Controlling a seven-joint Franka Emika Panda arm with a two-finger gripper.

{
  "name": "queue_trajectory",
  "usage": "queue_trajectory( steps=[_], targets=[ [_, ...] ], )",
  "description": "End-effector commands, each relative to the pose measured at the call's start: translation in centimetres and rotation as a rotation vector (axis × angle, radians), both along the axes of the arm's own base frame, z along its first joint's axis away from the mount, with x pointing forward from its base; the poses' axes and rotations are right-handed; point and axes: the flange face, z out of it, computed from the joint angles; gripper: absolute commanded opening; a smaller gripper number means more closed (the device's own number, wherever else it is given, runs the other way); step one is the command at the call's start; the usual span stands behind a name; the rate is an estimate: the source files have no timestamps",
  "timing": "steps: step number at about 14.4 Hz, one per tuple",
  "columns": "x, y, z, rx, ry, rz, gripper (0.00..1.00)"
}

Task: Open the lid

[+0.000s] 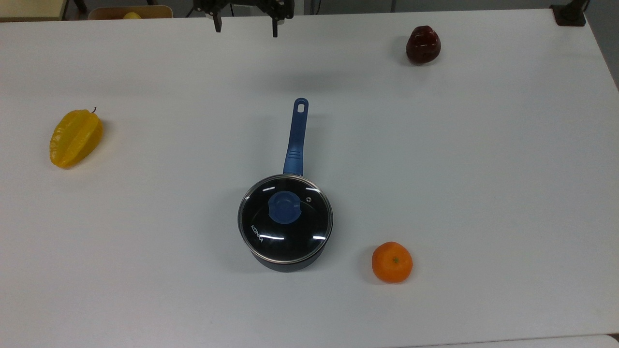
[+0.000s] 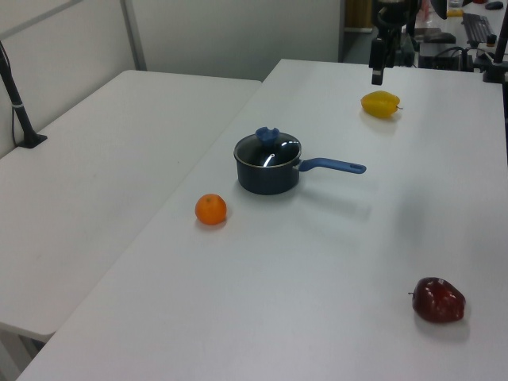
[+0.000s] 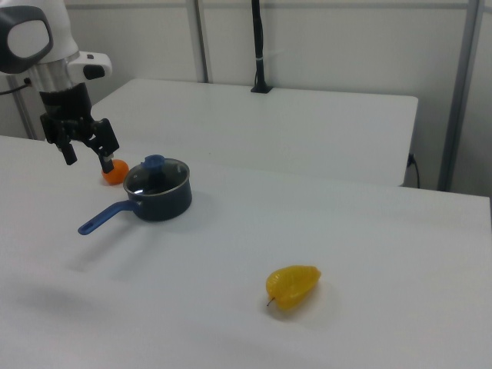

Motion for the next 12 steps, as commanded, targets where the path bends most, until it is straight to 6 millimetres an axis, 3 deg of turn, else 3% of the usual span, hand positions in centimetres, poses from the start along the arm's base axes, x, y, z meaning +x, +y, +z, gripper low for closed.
queue_trajectory(
  steps=[1, 7, 12],
  targets=[
    [-1.1, -0.1, 1.1, 0.021, 0.008, 0.021, 1.0],
    [-1.0, 0.0, 1.0, 0.022, 0.008, 0.023, 1.0],
    [0.8, 0.5, 1.1, 0.038, -0.022, 0.042, 1.0]
  ],
)
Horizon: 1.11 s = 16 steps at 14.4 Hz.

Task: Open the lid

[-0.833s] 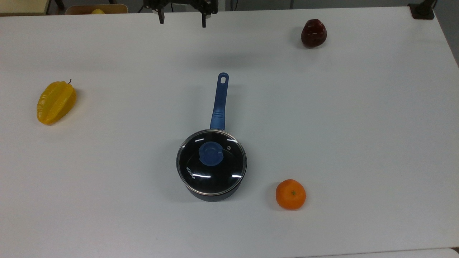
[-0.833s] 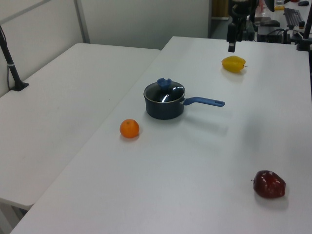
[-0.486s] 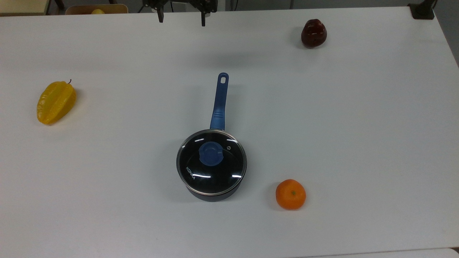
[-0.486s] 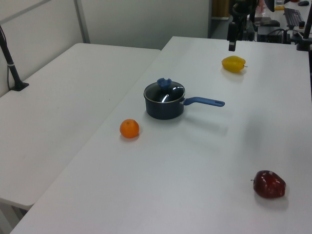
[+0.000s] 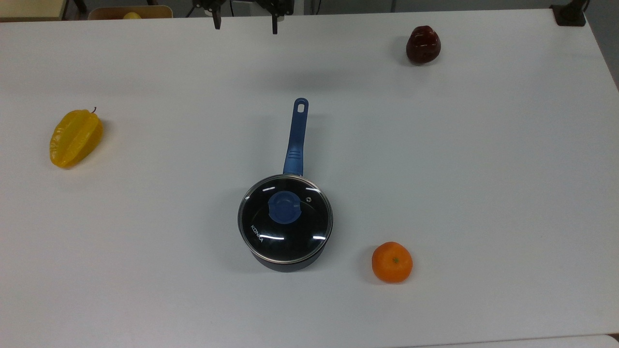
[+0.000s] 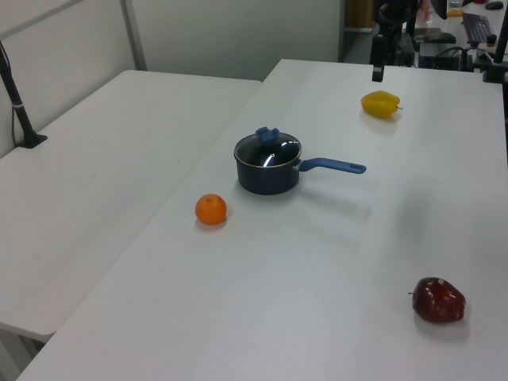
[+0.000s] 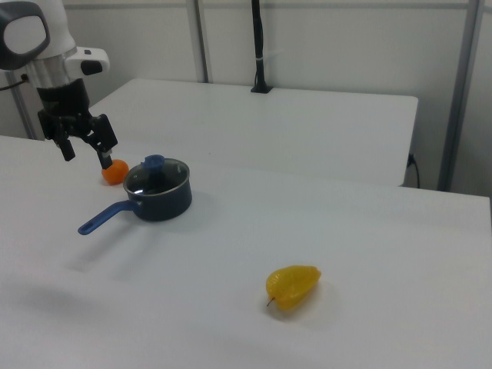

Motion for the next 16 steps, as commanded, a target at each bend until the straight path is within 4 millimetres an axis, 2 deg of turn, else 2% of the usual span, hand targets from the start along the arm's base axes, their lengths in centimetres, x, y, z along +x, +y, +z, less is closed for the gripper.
queue_trajectory(
  steps=[1, 4, 6, 8, 11, 16],
  targets=[
    [1.8, 0.9, 0.7, 0.049, -0.041, 0.043, 1.0],
    [5.2, 1.7, 0.0, 0.06, -0.215, 0.093, 1.0],
    [7.6, 1.9, -2.1, 0.05, -0.281, 0.147, 1.0],
    [10.1, 2.0, -3.1, 0.059, -0.366, 0.145, 1.0],
    [13.9, 2.4, -7.1, 0.058, -0.469, 0.147, 1.0],
    [15.8, 4.8, -12.2, 0.059, -0.52, 0.182, 1.0]
  ],
)
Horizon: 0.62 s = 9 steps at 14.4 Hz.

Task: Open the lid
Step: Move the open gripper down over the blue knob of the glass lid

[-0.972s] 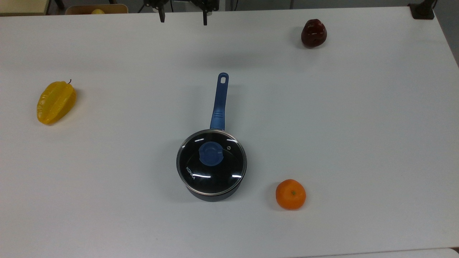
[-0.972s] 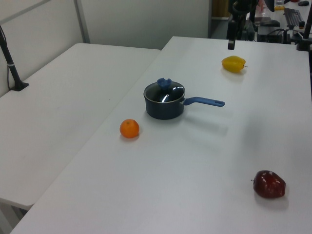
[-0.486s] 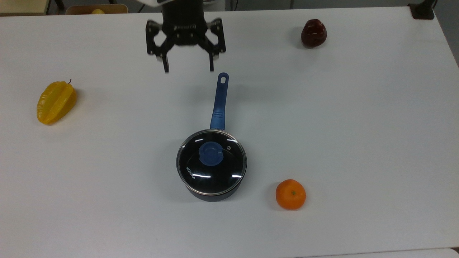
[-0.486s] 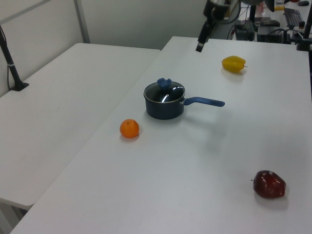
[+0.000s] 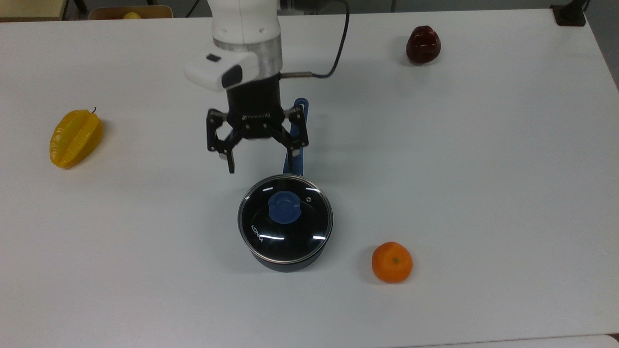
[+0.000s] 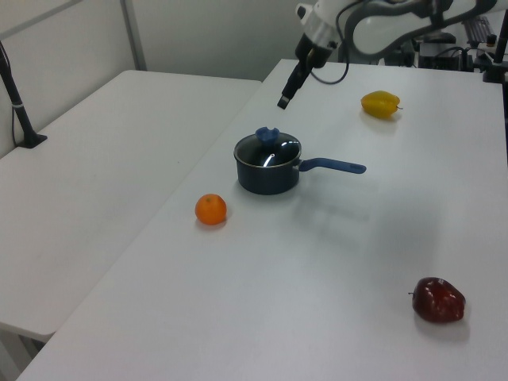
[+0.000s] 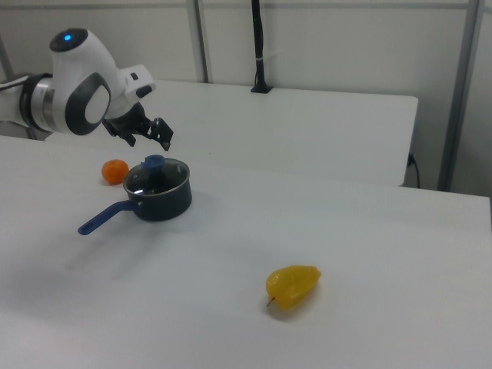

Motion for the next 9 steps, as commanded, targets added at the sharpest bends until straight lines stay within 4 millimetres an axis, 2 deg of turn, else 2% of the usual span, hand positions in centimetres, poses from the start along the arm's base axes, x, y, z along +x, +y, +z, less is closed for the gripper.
queue_trajectory(
  steps=[1, 5, 7, 9],
  targets=[
    [1.5, 2.3, -2.5, -0.001, -0.067, 0.045, 1.0],
    [2.3, 2.6, -5.2, 0.006, -0.092, 0.042, 1.0],
    [2.4, 2.7, -5.8, 0.006, -0.085, 0.043, 0.97],
    [2.4, 2.6, -6.2, 0.009, -0.078, 0.038, 0.89]
  ],
)
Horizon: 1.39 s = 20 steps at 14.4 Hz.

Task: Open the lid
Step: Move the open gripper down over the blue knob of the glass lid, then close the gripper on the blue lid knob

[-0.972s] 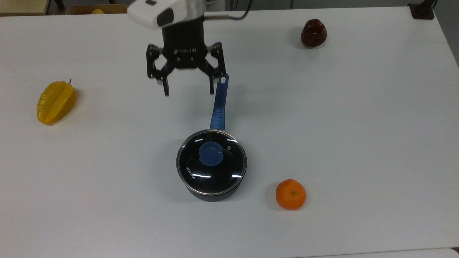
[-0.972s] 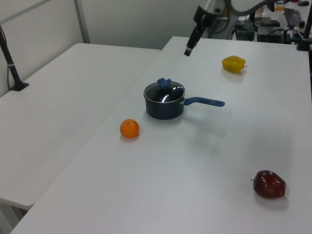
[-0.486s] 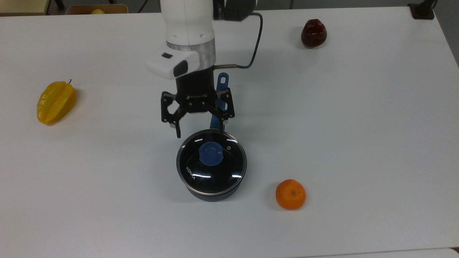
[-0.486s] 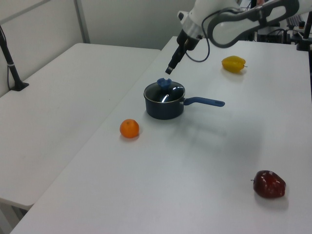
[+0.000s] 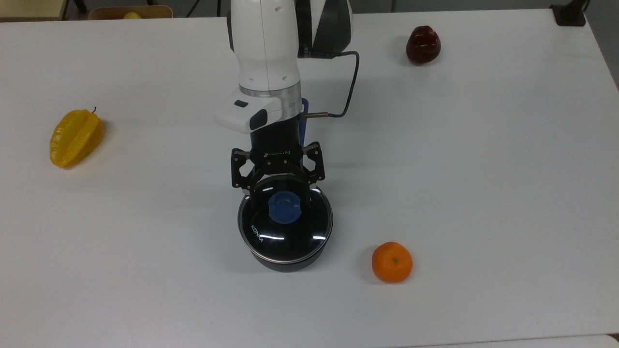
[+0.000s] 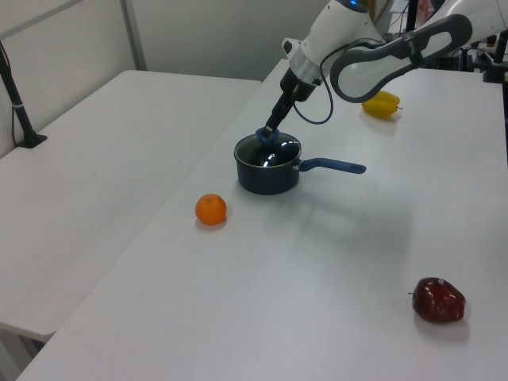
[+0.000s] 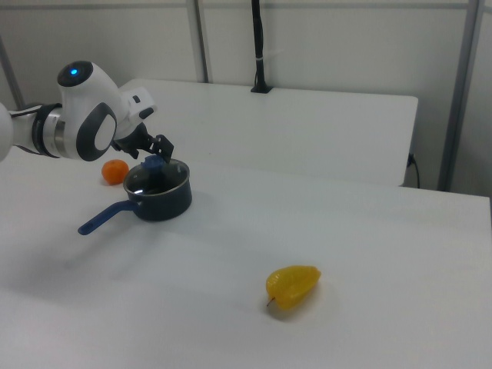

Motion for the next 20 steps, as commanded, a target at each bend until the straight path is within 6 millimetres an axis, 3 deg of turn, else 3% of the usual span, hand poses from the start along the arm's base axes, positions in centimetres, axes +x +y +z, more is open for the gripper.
queue_trajectory(
  steps=[1, 7, 13, 20],
  targets=[
    [0.47, 0.25, -0.63, -0.002, -0.009, 0.008, 0.89],
    [0.44, 0.59, -0.73, -0.002, -0.009, 0.012, 0.84],
    [0.36, 1.14, -0.75, -0.001, -0.007, 0.019, 0.68],
    [0.24, 1.03, -1.19, -0.005, 0.0, 0.021, 0.7]
  ],
)
